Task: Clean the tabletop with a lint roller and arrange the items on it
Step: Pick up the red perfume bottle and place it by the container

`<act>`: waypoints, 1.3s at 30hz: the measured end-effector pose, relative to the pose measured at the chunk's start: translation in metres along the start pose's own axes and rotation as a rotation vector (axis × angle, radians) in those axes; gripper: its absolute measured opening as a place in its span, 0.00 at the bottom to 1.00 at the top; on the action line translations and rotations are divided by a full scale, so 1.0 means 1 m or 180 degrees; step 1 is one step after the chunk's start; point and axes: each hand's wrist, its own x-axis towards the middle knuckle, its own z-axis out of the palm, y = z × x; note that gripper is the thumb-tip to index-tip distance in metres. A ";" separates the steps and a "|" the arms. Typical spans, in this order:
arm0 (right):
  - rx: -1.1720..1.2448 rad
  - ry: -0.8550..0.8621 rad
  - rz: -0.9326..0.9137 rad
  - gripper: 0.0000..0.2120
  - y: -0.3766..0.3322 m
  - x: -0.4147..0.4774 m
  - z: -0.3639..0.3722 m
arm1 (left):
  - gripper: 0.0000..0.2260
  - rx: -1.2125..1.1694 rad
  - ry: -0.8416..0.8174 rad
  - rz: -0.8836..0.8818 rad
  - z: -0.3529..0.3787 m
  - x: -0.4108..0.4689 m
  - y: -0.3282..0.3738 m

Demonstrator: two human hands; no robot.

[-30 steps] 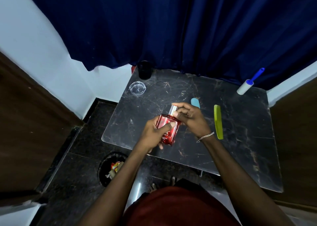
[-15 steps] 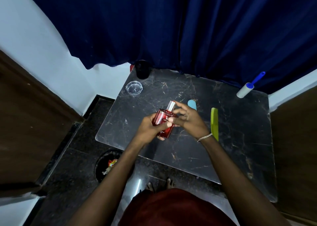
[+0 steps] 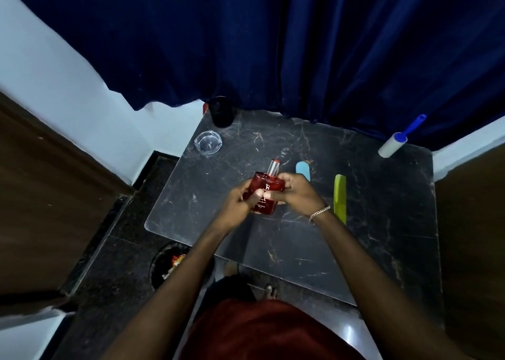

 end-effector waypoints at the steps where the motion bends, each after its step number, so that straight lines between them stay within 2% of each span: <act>1: -0.0131 0.0088 -0.0013 0.16 0.001 0.010 -0.001 | 0.14 0.0137 0.0081 0.0006 -0.002 0.010 0.001; 4: -0.0505 0.0424 -0.0051 0.17 0.002 0.041 -0.002 | 0.10 0.0626 0.0363 0.0001 -0.013 0.040 0.009; 8: -0.0822 0.0729 -0.0078 0.17 -0.003 0.087 -0.002 | 0.10 0.1159 0.0445 0.0016 -0.033 0.087 0.023; 13: -0.1059 0.0841 -0.0109 0.17 -0.012 0.153 -0.006 | 0.13 0.1594 0.0303 0.0019 -0.057 0.149 0.033; 18: -0.1053 0.1021 -0.0225 0.18 -0.012 0.227 -0.005 | 0.21 0.1936 0.0093 -0.0130 -0.081 0.214 0.026; 24: -0.1085 0.1050 -0.0185 0.20 -0.001 0.293 -0.006 | 0.28 0.1709 -0.0165 -0.0619 -0.101 0.274 0.007; 28: -0.1219 0.1160 -0.0273 0.21 0.004 0.320 -0.004 | 0.36 0.1345 -0.0279 -0.0687 -0.112 0.297 0.006; 32: -0.1206 0.1133 -0.0063 0.27 0.008 0.341 -0.003 | 0.37 0.0947 -0.0358 -0.0734 -0.120 0.309 0.004; 36: -0.1215 0.1185 0.0067 0.29 0.013 0.352 -0.005 | 0.44 0.0932 -0.0502 -0.0759 -0.125 0.315 0.007; 39: -0.1248 0.1182 -0.0013 0.27 0.014 0.356 -0.007 | 0.44 0.1010 -0.0547 -0.0835 -0.126 0.322 0.004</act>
